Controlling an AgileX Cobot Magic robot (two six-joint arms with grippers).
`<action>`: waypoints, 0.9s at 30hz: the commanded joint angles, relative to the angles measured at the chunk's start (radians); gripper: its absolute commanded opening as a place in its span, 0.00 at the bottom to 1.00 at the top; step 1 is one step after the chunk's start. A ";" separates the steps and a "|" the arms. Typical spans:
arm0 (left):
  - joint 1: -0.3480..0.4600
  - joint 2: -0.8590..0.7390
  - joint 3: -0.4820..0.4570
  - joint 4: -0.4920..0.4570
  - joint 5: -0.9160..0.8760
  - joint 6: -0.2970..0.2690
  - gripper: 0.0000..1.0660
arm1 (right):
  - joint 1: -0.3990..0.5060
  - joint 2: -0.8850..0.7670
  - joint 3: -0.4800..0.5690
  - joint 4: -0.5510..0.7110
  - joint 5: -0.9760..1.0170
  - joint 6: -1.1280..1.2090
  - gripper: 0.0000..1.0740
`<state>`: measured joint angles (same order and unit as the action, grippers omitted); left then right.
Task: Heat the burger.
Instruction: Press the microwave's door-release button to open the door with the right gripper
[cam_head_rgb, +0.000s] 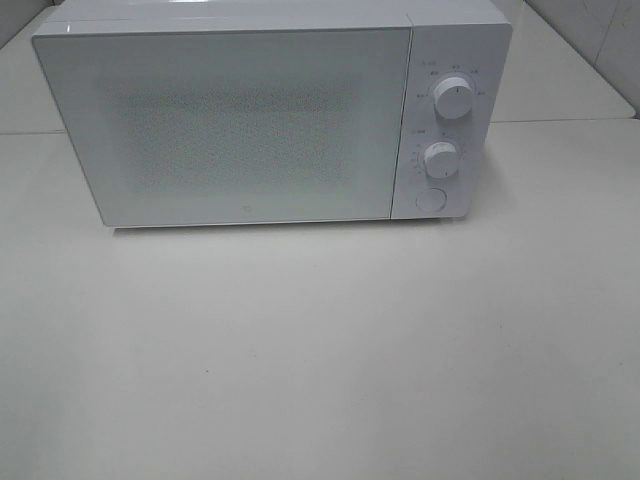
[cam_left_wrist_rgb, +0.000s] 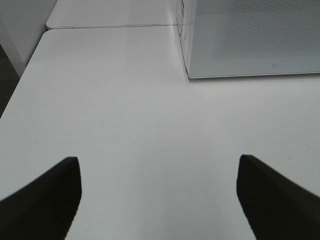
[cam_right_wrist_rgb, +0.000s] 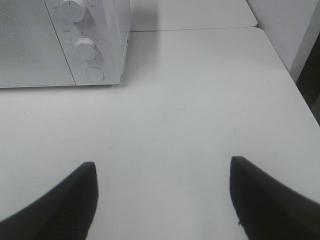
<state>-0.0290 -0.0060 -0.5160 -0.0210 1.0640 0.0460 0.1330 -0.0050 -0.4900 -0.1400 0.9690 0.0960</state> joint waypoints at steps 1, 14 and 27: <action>0.005 -0.017 0.000 -0.008 0.005 -0.002 0.73 | -0.007 -0.028 0.000 0.000 -0.006 -0.010 0.65; 0.005 -0.017 0.000 -0.008 0.005 -0.002 0.73 | -0.007 -0.028 0.000 0.000 -0.006 -0.010 0.65; 0.005 -0.017 0.000 -0.008 0.005 -0.002 0.73 | -0.007 -0.028 0.000 0.000 -0.006 -0.010 0.66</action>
<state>-0.0290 -0.0060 -0.5160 -0.0210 1.0640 0.0460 0.1330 -0.0050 -0.4900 -0.1400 0.9690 0.0960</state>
